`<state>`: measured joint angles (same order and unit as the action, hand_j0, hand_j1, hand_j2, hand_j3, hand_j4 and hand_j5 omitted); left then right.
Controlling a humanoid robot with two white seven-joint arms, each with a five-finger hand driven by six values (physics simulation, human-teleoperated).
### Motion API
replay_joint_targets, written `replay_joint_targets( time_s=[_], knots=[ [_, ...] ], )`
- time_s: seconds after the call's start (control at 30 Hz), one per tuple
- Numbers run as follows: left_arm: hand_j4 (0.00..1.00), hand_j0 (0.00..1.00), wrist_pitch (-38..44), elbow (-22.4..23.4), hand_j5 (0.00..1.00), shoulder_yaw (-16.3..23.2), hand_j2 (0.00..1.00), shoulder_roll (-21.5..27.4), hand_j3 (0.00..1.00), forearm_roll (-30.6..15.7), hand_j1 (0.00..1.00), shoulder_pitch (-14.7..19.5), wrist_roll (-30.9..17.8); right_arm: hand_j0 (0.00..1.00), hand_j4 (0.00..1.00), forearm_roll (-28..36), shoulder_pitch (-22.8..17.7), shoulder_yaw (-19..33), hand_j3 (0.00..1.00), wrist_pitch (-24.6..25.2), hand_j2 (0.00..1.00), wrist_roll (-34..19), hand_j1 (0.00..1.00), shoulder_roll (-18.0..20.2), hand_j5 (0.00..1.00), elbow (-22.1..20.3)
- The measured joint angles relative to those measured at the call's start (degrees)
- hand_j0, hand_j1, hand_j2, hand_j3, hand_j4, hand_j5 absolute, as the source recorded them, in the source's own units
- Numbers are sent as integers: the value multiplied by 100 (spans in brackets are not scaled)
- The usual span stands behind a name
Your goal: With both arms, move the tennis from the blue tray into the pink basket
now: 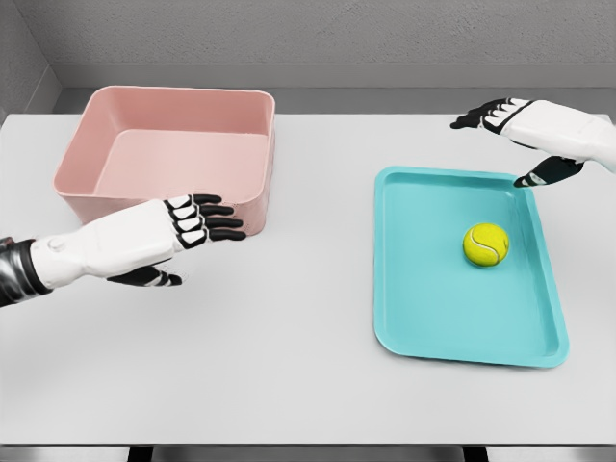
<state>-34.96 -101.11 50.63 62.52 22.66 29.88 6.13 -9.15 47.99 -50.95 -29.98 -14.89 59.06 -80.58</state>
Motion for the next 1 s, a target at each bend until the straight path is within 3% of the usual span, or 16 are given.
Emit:
replay_joint_targets(
  time_s=[0.2, 0.37, 0.5, 0.77, 0.87, 1.0],
  knots=[
    [100, 100, -1, -4, 100, 329, 100, 237, 100, 201, 100, 9, -86, 100, 100, 3, -53, -83, 100, -196, 100, 237, 100, 174, 100, -11],
    [100, 100, -2, -5, 100, 288, 100, 265, 100, 474, 100, 307, -298, 100, 100, -4, -299, -194, 100, -269, 100, 329, 100, 374, 100, 1],
    [100, 100, -3, -5, 100, 146, 100, 278, 100, 548, 100, 263, -490, 100, 100, -10, -422, -329, 100, -288, 100, 330, 100, 489, 100, -180],
    [100, 100, -2, -9, 100, 155, 100, 300, 100, 449, 100, -9, -243, 100, 100, -8, -721, -375, 100, -243, 100, 336, 100, 561, 100, -379],
    [100, 100, -3, -10, 100, 163, 100, 405, 100, 435, 100, 0, -671, 100, 100, -9, -818, -377, 100, -226, 100, 319, 100, 564, 100, -384],
    [100, 100, -5, -6, 100, 165, 100, 652, 100, 68, 100, 44, -1160, 100, 100, -7, -844, -386, 100, -246, 100, 305, 100, 565, 100, -405]
  ],
)
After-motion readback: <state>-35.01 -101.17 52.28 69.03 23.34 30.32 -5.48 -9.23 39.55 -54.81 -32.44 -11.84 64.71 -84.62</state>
